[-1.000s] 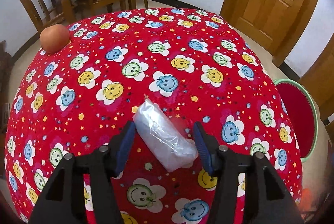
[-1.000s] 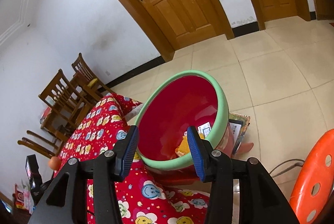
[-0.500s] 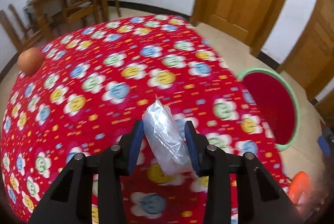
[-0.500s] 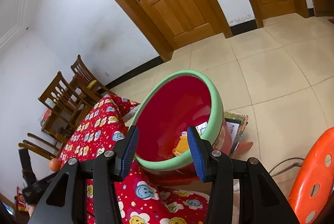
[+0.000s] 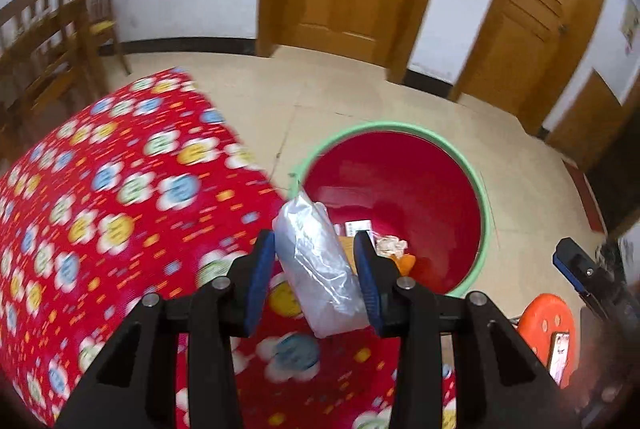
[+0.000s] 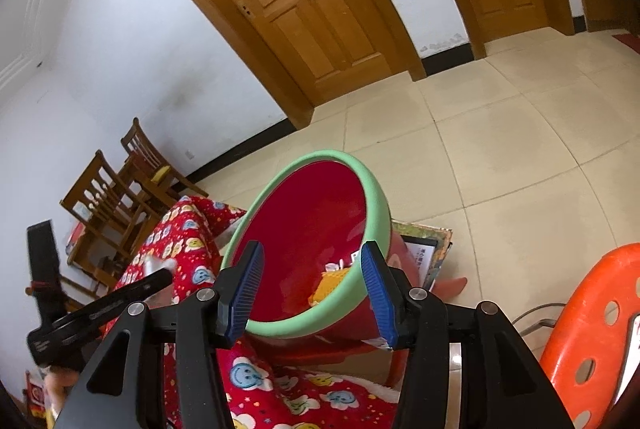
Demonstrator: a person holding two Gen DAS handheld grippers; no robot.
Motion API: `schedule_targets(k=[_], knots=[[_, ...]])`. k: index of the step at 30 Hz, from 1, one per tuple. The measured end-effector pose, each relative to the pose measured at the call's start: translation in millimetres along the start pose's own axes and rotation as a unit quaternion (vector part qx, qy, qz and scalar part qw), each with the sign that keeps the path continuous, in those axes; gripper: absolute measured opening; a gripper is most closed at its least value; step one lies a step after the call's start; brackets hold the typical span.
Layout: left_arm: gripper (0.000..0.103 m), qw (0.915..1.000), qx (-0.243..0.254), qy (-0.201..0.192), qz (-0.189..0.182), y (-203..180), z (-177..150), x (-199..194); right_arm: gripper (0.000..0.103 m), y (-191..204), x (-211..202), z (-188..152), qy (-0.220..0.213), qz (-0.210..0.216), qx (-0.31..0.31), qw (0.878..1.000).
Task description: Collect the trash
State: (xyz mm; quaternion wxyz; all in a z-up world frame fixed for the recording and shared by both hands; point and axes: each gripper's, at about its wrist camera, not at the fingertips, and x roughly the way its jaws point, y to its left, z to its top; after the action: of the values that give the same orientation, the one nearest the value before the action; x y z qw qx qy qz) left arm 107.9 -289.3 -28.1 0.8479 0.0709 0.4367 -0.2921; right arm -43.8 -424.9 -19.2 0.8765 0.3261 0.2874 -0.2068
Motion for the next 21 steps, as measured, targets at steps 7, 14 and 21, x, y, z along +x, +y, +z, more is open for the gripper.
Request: schedule_targets(k=[7, 14, 21], knots=[[0.041, 0.9994, 0.024, 0.02, -0.016, -24, 8, 35, 0.053, -7, 0, -1, 0.003, -0.008, 0.006, 1.0], [0.053, 0.9995, 0.022, 0.013, -0.019, -26, 8, 32, 0.055, -11, 1, -1, 0.005, -0.009, 0.008, 1.0], [0.067, 0.9998, 0.018, -0.007, 0.003, -21, 5, 14, 0.057, -3, -1, -1, 0.008, -0.003, -0.001, 1.0]])
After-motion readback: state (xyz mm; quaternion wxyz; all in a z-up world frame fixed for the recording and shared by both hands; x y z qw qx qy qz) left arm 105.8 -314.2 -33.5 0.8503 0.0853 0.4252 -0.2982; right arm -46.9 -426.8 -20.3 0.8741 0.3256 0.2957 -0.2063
